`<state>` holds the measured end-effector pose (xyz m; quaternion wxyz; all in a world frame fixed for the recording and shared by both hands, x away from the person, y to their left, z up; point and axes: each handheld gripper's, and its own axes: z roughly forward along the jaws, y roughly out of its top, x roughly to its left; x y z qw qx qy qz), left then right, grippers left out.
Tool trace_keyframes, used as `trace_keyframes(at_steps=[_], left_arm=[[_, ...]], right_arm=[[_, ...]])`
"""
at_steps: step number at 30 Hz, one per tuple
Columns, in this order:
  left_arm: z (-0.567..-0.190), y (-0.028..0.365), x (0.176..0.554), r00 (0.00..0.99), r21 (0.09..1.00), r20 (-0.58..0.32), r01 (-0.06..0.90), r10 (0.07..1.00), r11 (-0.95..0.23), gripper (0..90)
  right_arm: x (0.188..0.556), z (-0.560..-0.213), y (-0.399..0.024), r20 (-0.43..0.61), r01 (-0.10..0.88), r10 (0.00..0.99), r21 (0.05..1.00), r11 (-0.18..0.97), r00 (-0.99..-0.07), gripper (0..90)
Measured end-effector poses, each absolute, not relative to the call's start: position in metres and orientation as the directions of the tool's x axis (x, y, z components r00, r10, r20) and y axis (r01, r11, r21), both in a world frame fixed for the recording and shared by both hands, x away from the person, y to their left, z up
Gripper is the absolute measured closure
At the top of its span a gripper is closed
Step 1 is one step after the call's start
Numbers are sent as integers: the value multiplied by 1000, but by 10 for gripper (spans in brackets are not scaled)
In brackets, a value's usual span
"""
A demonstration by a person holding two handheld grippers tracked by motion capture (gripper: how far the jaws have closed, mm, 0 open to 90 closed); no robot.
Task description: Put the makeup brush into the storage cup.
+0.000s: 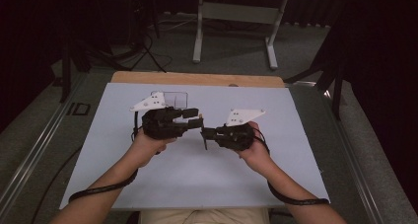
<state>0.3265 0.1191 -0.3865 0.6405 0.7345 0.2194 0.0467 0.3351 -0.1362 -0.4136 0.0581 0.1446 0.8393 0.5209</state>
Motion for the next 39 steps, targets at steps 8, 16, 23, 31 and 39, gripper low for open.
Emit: trace_keyframes(at_steps=[8, 16, 23, 31, 39], left_arm=[[-385, 113, 329, 901, 960, -198, 257, 386, -108, 684], [-383, 111, 331, 904, 962, -188, 249, 384, -114, 813], [-387, 111, 333, 902, 960, -220, 268, 372, -84, 837], [-387, 109, 332, 903, 959, -228, 272, 363, -74, 777], [-387, 108, 332, 905, 957, -236, 280, 353, -78, 832]], right_arm=[[334, -412, -133, 38, 164, 296, 895, 414, -954, 840], [334, -411, -131, 41, 168, 298, 895, 414, -954, 840], [335, -412, -131, 41, 168, 299, 895, 412, -953, 840], [334, -410, -132, 35, 160, 300, 900, 404, -953, 839], [333, -411, -132, 21, 148, 296, 899, 413, -955, 839]])
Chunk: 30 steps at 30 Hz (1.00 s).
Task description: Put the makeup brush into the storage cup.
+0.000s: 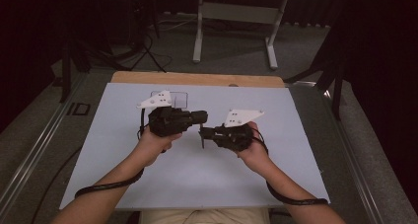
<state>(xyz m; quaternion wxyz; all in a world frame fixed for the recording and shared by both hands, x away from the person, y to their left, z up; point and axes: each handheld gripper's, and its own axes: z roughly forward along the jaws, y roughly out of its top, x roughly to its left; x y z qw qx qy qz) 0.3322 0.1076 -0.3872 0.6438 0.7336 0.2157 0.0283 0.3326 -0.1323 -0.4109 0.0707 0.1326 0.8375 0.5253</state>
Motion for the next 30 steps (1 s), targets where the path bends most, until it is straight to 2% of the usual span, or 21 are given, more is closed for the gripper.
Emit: trace_keyframes(at_steps=[11, 12, 15, 16, 18, 21, 24, 25, 27, 30], left_arm=[[-384, 106, 332, 892, 959, -187, 256, 412, -118, 856], [-384, 106, 332, 893, 957, -188, 259, 410, -127, 856], [-384, 108, 332, 887, 957, -183, 259, 423, -129, 856], [-384, 111, 332, 884, 958, -182, 258, 430, -126, 856], [-382, 116, 332, 880, 958, -182, 259, 438, -123, 856], [-380, 126, 332, 872, 960, -177, 255, 456, -115, 856], [-376, 137, 332, 862, 962, -166, 248, 479, -113, 856], [-374, 141, 332, 858, 962, -165, 249, 487, -113, 856], [-372, 148, 332, 851, 964, -154, 242, 502, -113, 856], [-368, 158, 333, 840, 967, -145, 232, 523, -105, 856]], right_arm=[[334, -413, -134, 35, 165, 311, 900, 404, -950, 823], [335, -413, -133, 41, 168, 307, 900, 402, -951, 742], [336, -413, -132, 46, 175, 309, 897, 406, -950, 701], [336, -414, -131, 50, 178, 306, 896, 406, -951, 634], [336, -414, -131, 38, 172, 316, 896, 409, -948, 619], [334, -414, -132, 40, 176, 327, 900, 399, -944, 524], [333, -415, -134, 48, 183, 334, 904, 386, -941, 406], [331, -415, -137, 50, 188, 348, 908, 375, -936, 314], [331, -415, -139, 52, 188, 347, 909, 371, -936, 295], [328, -414, -151, 62, 190, 336, 912, 363, -940, 134]])
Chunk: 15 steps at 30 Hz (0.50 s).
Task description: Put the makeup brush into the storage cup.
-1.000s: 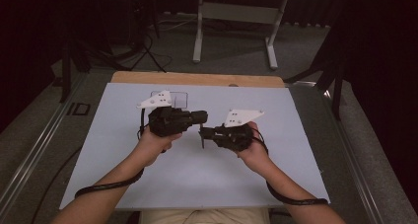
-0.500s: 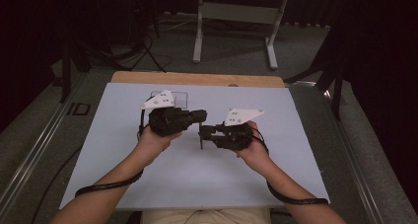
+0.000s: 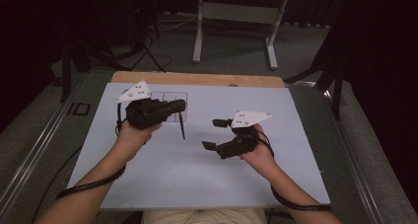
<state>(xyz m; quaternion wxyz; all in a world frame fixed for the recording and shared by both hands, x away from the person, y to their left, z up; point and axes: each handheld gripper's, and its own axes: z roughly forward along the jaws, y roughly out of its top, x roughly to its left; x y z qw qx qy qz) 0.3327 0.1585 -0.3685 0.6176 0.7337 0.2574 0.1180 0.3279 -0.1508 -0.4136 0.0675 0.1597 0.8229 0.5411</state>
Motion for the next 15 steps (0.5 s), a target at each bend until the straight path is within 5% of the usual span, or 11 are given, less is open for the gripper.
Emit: trace_keyframes(at_steps=[15], left_arm=[[-364, 190, 342, 777, 967, -121, 233, 617, -104, 856]], right_arm=[[315, -418, -195, 54, 201, 406, 923, 327, -912, 134]])
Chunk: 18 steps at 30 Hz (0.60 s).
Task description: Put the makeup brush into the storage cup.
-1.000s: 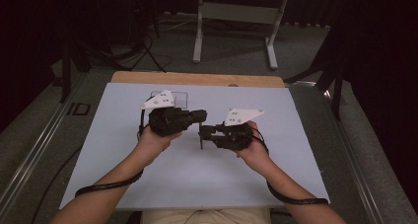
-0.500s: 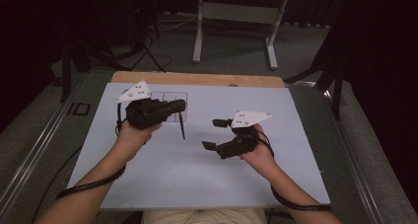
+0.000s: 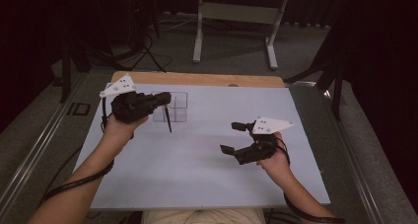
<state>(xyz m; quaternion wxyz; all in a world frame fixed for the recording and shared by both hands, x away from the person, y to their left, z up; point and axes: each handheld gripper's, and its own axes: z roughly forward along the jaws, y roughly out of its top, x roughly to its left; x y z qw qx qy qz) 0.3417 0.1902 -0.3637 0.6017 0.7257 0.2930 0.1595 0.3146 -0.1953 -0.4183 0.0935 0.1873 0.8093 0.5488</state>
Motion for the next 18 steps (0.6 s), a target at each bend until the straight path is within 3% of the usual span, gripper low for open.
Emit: trace_keyframes(at_steps=[18], left_arm=[[-332, 210, 366, 734, 978, -105, 198, 671, -64, 856]], right_arm=[[313, -422, -203, 48, 198, 417, 925, 325, -908, 139]])
